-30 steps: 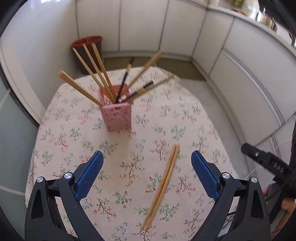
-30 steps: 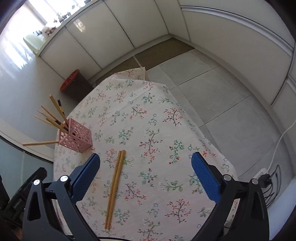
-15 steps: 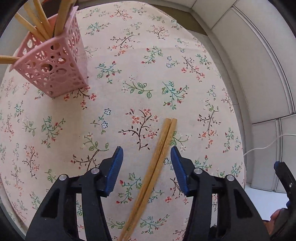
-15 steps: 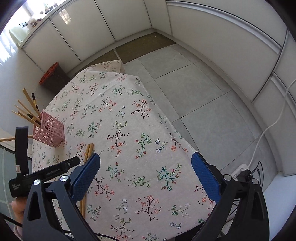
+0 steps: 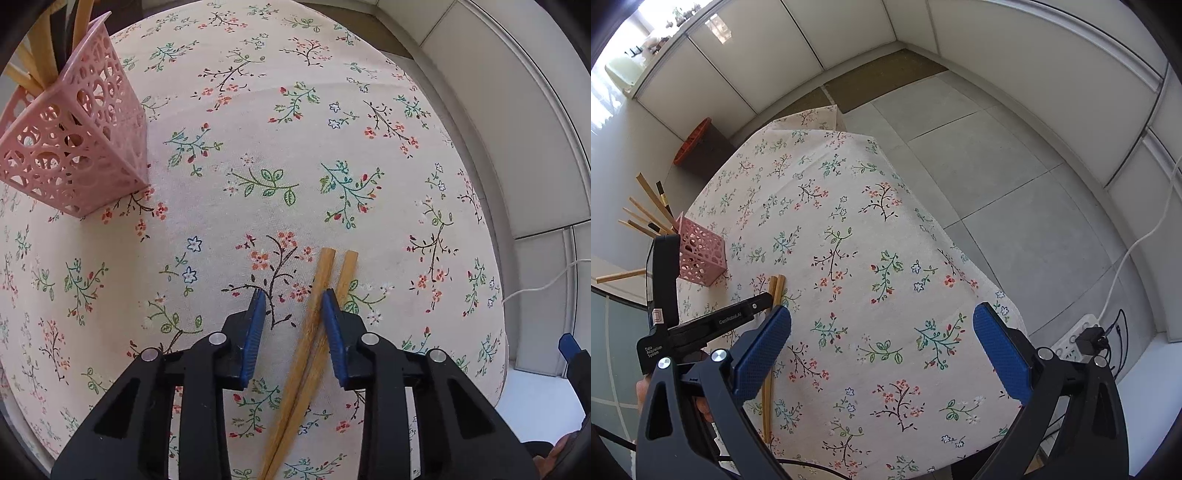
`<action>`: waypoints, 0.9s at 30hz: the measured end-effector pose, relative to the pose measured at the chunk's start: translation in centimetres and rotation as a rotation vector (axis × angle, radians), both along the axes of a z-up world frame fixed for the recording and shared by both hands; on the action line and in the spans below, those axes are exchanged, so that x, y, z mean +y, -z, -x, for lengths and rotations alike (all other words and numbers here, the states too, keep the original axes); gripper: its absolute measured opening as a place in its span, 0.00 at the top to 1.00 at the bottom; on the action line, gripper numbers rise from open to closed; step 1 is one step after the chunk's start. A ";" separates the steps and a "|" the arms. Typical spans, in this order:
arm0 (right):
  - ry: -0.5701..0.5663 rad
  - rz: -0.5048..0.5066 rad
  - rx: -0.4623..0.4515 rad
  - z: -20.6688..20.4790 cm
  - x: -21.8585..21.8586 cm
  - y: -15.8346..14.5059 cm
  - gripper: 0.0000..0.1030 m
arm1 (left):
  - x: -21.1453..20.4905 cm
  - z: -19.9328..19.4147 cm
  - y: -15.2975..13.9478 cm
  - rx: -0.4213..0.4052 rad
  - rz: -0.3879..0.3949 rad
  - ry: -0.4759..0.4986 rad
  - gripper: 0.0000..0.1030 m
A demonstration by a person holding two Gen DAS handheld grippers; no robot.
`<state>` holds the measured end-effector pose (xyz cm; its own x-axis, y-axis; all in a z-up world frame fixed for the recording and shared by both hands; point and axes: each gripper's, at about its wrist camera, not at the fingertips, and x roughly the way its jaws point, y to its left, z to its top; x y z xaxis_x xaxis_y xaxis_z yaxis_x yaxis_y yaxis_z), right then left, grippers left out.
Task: Organize utensils
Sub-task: 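Grasp one wooden chopstick with the left tool while the right tool grasps the other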
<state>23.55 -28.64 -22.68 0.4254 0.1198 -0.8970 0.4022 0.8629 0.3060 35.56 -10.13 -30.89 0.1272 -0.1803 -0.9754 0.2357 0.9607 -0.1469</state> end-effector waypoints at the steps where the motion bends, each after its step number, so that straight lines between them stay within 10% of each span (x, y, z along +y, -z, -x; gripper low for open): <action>1: -0.002 -0.004 0.006 -0.1 0.1 0.1 0.07 | -0.1 0.1 0.1 -0.005 -0.018 0.005 0.76; 5: -0.006 -0.004 0.028 -1.0 1.3 0.8 0.07 | 0.1 0.7 -0.1 -0.011 -0.023 0.008 0.92; 25: -0.241 0.133 0.196 -9.7 16.6 8.9 0.07 | 11.9 10.3 -10.1 -0.244 0.030 -0.092 0.93; 27: -0.268 0.226 0.190 -9.5 17.9 8.9 0.21 | 13.1 11.3 -10.9 -0.273 0.027 -0.116 0.93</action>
<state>33.03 -10.75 -31.55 0.2294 -0.0056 -0.9733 0.1846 0.9821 0.0379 24.21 2.94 -20.02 0.4055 -0.1746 -0.8973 0.1584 0.9802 -0.1191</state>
